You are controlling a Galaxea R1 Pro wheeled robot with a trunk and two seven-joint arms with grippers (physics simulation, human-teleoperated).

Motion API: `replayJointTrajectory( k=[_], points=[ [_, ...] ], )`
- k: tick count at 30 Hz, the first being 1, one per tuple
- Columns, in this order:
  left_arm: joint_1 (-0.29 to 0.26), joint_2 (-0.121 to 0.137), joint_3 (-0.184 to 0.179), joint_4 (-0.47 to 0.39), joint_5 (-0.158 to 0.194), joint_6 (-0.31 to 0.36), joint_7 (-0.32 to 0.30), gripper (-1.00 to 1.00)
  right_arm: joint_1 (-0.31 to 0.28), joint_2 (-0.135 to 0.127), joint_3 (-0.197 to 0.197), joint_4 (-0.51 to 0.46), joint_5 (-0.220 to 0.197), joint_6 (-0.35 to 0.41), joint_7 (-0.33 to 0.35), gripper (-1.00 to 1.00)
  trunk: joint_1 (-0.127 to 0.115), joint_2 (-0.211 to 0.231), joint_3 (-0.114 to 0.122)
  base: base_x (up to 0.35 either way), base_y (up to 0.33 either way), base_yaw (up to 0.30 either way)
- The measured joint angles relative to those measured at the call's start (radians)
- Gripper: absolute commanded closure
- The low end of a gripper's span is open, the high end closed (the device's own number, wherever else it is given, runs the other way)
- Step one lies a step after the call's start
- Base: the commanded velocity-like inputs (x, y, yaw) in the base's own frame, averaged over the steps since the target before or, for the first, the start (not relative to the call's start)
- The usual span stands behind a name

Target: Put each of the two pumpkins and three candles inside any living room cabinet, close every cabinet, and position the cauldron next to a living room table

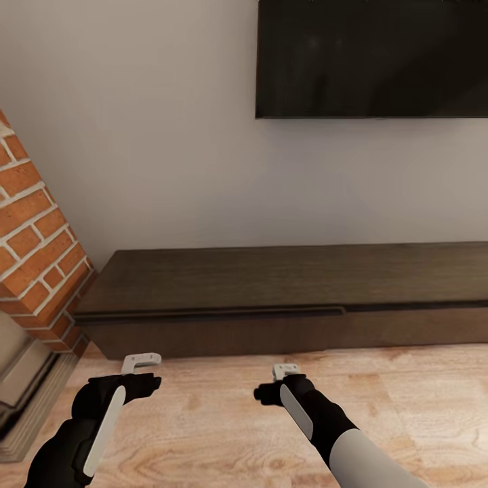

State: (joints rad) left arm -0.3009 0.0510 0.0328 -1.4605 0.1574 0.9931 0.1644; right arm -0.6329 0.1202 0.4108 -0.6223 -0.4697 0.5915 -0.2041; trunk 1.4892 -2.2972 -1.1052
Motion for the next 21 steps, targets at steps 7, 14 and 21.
replayJointTrajectory(
  k=[7, 14, 21],
  points=[
    [-0.002, 0.001, 0.000, 0.008, 0.001, 0.000, 0.000, -1.00, 0.000, 0.000, 0.001, 0.001, 0.005, 0.010, -0.008, -1.00, -0.027, 0.049, 0.022, 0.000, 0.000, 0.000],
    [-0.005, -0.009, -0.005, 0.068, 0.001, -0.001, 0.001, -1.00, 0.000, -0.002, 0.000, -0.002, 0.003, 0.010, -0.006, -1.00, -0.054, 0.098, 0.044, -0.027, 0.000, 0.000],
    [-0.004, -0.011, 0.004, 0.153, 0.003, -0.006, -0.003, -1.00, 0.005, -0.009, -0.027, 0.001, -0.024, 0.004, 0.001, -1.00, -0.080, 0.147, 0.066, -0.259, 0.000, 0.000]
  ],
)
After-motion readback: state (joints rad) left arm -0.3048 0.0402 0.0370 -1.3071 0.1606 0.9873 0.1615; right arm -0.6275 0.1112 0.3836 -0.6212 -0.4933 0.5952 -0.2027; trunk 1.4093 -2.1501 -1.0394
